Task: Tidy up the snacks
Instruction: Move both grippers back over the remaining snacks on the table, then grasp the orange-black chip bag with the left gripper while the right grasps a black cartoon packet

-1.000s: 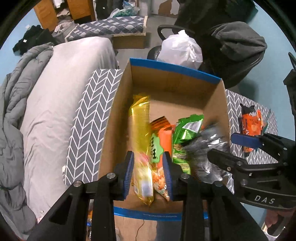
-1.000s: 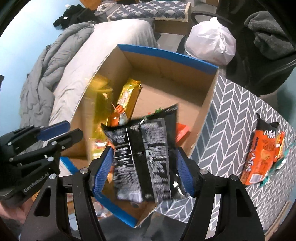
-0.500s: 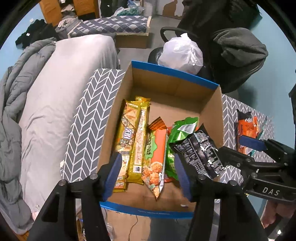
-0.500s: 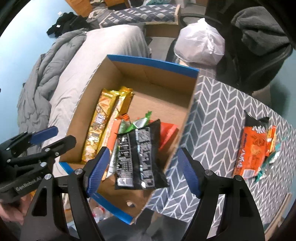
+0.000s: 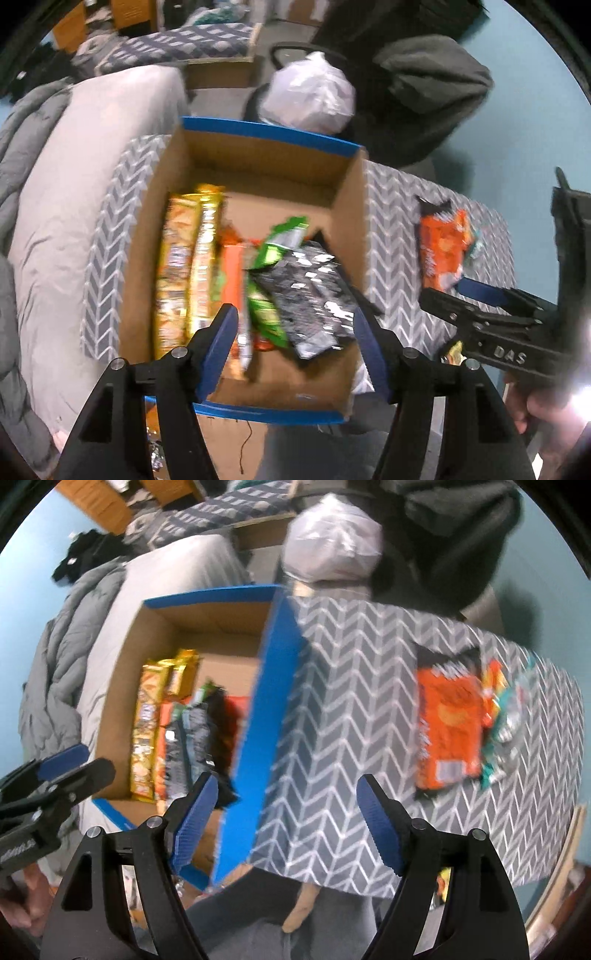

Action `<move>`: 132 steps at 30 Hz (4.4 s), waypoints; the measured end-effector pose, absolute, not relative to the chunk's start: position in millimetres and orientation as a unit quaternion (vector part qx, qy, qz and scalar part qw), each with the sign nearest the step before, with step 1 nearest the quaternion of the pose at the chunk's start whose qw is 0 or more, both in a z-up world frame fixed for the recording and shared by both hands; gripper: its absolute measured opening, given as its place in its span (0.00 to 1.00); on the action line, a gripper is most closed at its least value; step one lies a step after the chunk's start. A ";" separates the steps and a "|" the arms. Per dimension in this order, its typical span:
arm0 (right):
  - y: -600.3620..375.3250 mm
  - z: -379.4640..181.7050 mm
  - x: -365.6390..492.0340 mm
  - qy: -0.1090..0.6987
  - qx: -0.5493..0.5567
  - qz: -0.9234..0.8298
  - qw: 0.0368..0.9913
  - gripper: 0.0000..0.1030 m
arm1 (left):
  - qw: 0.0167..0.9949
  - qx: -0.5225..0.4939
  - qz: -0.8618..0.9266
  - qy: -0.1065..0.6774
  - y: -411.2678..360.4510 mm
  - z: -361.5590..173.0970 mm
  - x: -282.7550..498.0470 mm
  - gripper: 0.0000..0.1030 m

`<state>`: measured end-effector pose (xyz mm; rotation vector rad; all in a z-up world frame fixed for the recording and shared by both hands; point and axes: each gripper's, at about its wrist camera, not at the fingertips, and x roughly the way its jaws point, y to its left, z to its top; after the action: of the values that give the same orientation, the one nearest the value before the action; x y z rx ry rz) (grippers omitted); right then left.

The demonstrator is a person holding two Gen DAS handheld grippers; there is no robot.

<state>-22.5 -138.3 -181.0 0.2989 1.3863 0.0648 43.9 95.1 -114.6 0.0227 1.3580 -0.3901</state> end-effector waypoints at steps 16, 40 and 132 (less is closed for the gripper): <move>-239.3 -190.2 -102.2 0.634 0.227 -0.095 0.733 0.76 | 0.729 0.107 -0.277 0.617 -10.5 -115.6 20.9 0.65; -323.1 -232.4 -203.5 0.621 0.363 -0.225 0.658 0.77 | 0.703 0.168 -0.288 0.628 -71.8 -145.4 1.1 0.73; -434.1 -309.6 -100.4 0.669 0.203 -0.133 0.703 0.63 | 0.695 0.092 -0.191 0.687 -236.5 -266.5 59.6 0.59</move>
<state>-100.4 -434.1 -309.6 0.4510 1.4883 -0.2956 59.6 -236.5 -266.5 0.2053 1.5324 -0.4266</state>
